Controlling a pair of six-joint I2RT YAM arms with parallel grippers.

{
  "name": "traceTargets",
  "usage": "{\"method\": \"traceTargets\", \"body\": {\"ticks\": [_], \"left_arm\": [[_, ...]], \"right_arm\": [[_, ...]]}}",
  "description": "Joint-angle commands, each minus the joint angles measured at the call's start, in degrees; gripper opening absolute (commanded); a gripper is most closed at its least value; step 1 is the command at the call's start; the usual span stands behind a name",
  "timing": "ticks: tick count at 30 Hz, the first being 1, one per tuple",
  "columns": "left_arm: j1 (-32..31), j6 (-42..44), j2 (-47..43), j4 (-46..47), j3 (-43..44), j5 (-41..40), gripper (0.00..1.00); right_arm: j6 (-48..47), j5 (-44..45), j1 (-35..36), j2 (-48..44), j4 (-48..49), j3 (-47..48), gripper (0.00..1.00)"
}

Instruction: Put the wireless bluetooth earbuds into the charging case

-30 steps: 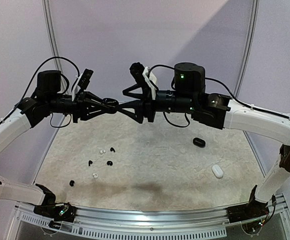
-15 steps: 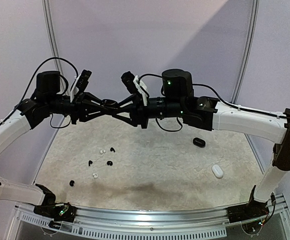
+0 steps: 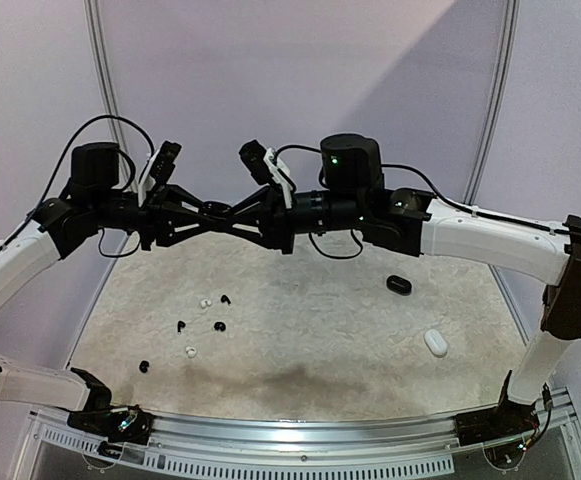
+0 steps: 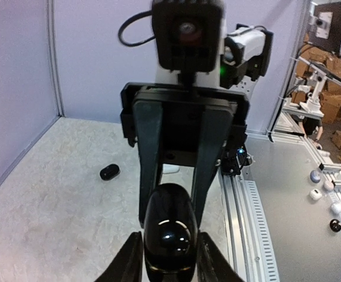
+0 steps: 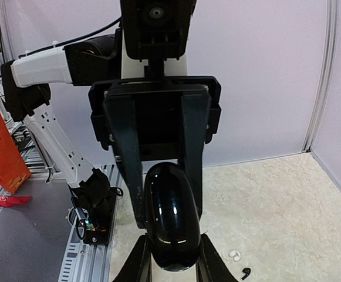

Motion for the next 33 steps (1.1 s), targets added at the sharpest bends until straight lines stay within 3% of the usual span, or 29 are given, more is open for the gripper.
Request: {"method": "traceTargets", "body": {"ticks": [1,3,7,12,16,19,25,29,31,33], "left_arm": [[-0.21,1.27,-0.81,-4.9,-1.47,-4.74,0.42],[-0.21,1.95,-1.1,-5.3,-2.42,-6.01,0.48],[-0.34,-0.98,-1.28,-2.15,-3.55,-6.62,0.48],[-0.39,-0.86,-1.15,-1.6,-3.24,-4.91,0.35],[-0.38,0.95,-0.94,-3.38,-3.27,-3.64,0.14],[-0.4,0.53,-0.96,-2.22,-3.06,-3.28,0.05],[-0.45,0.24,-1.09,-1.3,-2.92,-2.4,0.0],[-0.42,0.82,-1.21,-0.9,-3.19,-2.29,0.0],[-0.39,2.57,-1.38,-1.63,-3.39,-3.09,0.0],[-0.44,5.86,-1.68,-3.57,-3.32,-3.88,0.0]], "right_arm": [[-2.4,1.3,0.63,-0.38,-2.82,1.56,0.0],[-3.39,1.76,0.57,-1.39,-3.31,1.47,0.0],[-4.28,2.08,0.62,-1.77,-4.29,1.62,0.0],[-4.44,2.16,0.61,-1.58,-4.66,1.64,0.0],[-4.65,2.04,0.61,-1.5,-4.19,1.61,0.0],[-4.62,1.86,0.59,-1.02,-4.14,1.63,0.0],[-4.71,1.91,0.61,-0.27,-5.0,1.56,0.0],[-4.37,3.38,0.66,0.33,-4.51,1.56,0.41],[-4.29,3.57,0.65,0.43,-3.81,1.56,0.55],[-4.34,3.65,0.61,0.44,-2.88,1.56,0.6]]}}
